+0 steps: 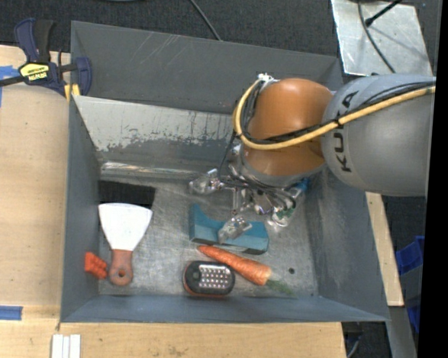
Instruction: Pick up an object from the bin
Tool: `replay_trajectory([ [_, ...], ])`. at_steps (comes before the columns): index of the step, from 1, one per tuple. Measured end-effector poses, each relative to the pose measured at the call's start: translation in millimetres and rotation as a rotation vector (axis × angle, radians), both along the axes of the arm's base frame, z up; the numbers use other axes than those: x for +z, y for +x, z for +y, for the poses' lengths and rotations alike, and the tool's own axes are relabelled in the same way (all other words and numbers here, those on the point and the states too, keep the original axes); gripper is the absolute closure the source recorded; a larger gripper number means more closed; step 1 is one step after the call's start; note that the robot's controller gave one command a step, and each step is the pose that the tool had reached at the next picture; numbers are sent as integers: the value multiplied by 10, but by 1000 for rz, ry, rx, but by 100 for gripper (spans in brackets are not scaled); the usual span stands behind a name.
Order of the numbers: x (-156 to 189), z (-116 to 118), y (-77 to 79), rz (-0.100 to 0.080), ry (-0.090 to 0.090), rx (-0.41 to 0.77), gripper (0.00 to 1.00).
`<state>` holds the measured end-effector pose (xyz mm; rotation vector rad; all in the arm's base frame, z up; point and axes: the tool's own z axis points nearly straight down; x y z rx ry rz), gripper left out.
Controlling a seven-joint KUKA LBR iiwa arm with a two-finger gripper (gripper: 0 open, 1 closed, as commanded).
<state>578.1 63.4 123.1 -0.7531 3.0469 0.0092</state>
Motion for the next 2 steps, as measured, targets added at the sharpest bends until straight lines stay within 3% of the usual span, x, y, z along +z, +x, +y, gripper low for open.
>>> replay_trajectory([
  [1, 106, -206, -393, -1, -5, 139, 0],
  [2, -383, -590, -33, -11, 6, 173, 100],
])
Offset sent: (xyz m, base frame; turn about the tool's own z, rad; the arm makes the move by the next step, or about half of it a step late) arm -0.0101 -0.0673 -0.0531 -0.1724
